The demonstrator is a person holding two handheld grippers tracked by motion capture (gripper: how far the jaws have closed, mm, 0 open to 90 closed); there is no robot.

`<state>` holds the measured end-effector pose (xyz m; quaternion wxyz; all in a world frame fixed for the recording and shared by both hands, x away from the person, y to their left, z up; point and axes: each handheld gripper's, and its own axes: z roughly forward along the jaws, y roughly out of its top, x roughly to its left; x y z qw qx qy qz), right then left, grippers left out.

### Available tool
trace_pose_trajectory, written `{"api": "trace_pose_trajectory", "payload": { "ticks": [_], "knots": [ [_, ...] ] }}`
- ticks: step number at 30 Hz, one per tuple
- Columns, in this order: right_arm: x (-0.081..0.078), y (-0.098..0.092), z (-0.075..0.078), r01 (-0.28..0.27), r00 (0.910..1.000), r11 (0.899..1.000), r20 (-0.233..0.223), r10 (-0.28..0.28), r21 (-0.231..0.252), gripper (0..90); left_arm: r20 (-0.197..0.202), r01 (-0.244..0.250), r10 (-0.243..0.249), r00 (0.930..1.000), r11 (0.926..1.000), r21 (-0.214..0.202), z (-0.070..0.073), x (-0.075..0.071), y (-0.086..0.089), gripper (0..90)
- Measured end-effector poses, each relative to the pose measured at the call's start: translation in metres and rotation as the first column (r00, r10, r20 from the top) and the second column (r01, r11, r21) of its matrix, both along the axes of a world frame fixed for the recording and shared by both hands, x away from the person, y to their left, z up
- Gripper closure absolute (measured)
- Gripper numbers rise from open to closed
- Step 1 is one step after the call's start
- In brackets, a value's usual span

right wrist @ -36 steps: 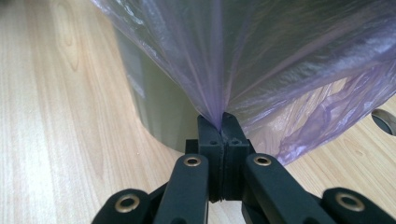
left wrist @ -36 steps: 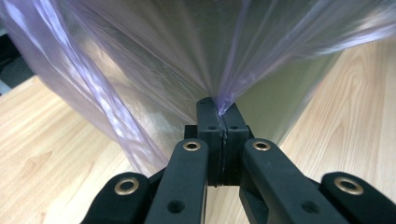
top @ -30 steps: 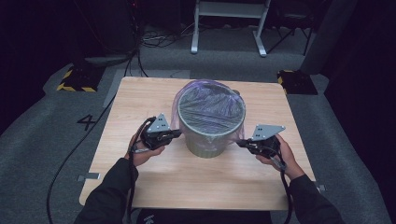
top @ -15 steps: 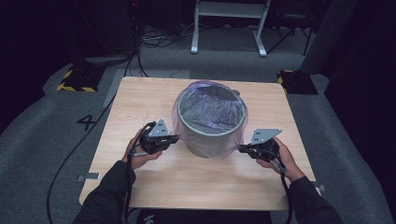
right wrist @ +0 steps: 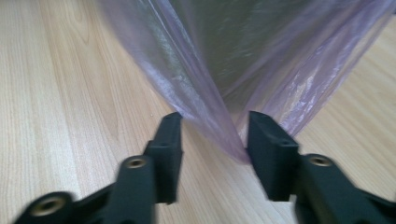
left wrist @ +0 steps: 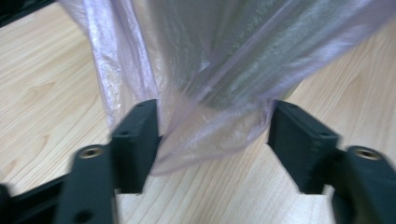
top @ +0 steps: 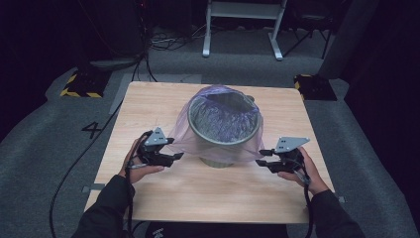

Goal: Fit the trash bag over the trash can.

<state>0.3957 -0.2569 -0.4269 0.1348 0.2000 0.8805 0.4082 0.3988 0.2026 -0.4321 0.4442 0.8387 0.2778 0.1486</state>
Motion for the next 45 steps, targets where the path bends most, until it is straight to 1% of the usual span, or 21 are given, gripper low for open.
{"api": "trace_pose_trajectory", "payload": {
  "ticks": [2,5,7,10,11,13,15,18,19,20,23,25,26,29,31,34,36,40,42,44,45],
  "knots": [
    [-0.001,-0.008,0.003,0.013,0.9999,1.000,0.002,-0.013,0.018,45.8,-0.004,-0.003,0.003,1.0000,0.9989,-0.048,0.005,-0.002,0.011,26.8],
    [-0.005,-0.021,0.008,0.035,0.9993,0.998,0.009,-0.035,0.061,37.8,0.013,-0.025,0.027,0.9996,0.9943,-0.104,0.012,-0.007,0.024,22.4],
    [-0.008,-0.027,0.011,0.047,0.9986,0.997,0.022,-0.049,0.069,34.2,0.016,-0.039,0.041,0.9990,0.9919,-0.121,0.014,-0.008,0.029,19.8],
    [-0.010,-0.033,0.019,0.081,0.9953,0.993,0.046,-0.085,0.086,31.2,0.012,-0.069,0.071,0.9974,0.9923,-0.103,0.012,-0.008,0.031,17.6],
    [-0.010,-0.035,0.023,0.085,0.9942,0.991,0.057,-0.091,0.098,31.6,0.013,-0.071,0.072,0.9973,0.9912,-0.112,0.012,-0.007,0.031,17.5],
    [-0.010,-0.038,0.033,0.095,0.9918,0.987,0.074,-0.105,0.128,31.6,0.009,-0.070,0.072,0.9974,0.9861,-0.151,0.012,-0.006,0.033,17.0],
    [-0.008,-0.039,0.044,0.113,0.9870,0.984,0.098,-0.127,0.137,31.8,0.011,-0.094,0.098,0.9951,0.9786,-0.183,0.014,-0.004,0.035,15.4],
    [-0.002,-0.038,0.058,0.143,0.9796,0.979,0.120,-0.161,0.147,32.6,-0.006,-0.121,0.123,0.9924,0.9654,-0.231,0.015,0.001,0.038,15.7],
    [0.002,-0.037,0.065,0.155,0.9755,0.976,0.133,-0.175,0.150,32.6,-0.008,-0.127,0.129,0.9916,0.9640,-0.234,0.016,0.002,0.038,16.0],
    [0.004,-0.037,0.070,0.158,0.9736,0.975,0.140,-0.180,0.157,32.6,-0.007,-0.132,0.134,0.9909,0.9659,-0.223,0.015,0.004,0.036,16.6],
    [0.012,-0.031,0.084,0.151,0.9700,0.973,0.163,-0.180,0.175,32.7,0.037,-0.127,0.134,0.9903,0.9817,-0.142,0.014,0.003,0.023,18.8],
    [0.017,-0.024,0.093,0.146,0.9688,0.972,0.172,-0.178,0.187,32.6,0.046,-0.120,0.125,0.9910,0.9870,-0.107,0.012,0.003,0.015,24.7],
    [0.019,-0.021,0.097,0.140,0.9697,0.972,0.172,-0.174,0.191,32.3,0.038,-0.115,0.119,0.9922,0.9891,-0.092,0.011,0.004,0.011,25.4],
    [0.029,-0.007,0.107,0.104,0.9775,0.975,0.161,-0.136,0.194,32.0,0.032,-0.108,0.110,0.9934,0.9925,-0.058,0.006,0.006,0.001,24.7],
    [0.034,0.004,0.113,0.110,0.9756,0.976,0.168,-0.142,0.186,31.1,0.032,-0.099,0.100,0.9945,0.9946,-0.030,0.003,0.007,-0.006,23.6],
    [0.039,0.021,0.121,0.078,0.9789,0.981,0.173,-0.109,0.179,30.3,0.035,-0.107,0.107,0.9937,0.9942,0.005,-0.002,0.007,-0.017,21.3],
    [0.043,0.033,0.124,0.071,0.9794,0.985,0.176,-0.099,0.160,29.8,0.030,-0.107,0.107,0.9938,0.9942,0.001,-0.006,0.008,-0.022,19.7],
    [0.053,0.057,0.125,0.064,0.9840,0.992,0.158,-0.081,0.110,29.9,0.021,-0.082,0.082,0.9964,0.9966,0.007,-0.010,0.010,-0.030,19.2],
    [0.057,0.069,0.124,0.060,0.9866,0.994,0.145,-0.074,0.096,30.7,0.022,-0.066,0.067,0.9975,0.9975,-0.023,-0.010,0.008,-0.031,15.4],
    [0.061,0.079,0.123,0.050,0.9878,0.996,0.143,-0.061,0.075,30.8,0.027,-0.064,0.065,0.9975,0.9965,-0.055,-0.008,0.006,-0.029,15.4],
    [0.063,0.085,0.122,0.049,0.9889,0.997,0.137,-0.056,0.055,30.5,0.036,-0.065,0.067,0.9971,0.9961,-0.060,-0.006,0.005,-0.027,15.6]
  ]
}}
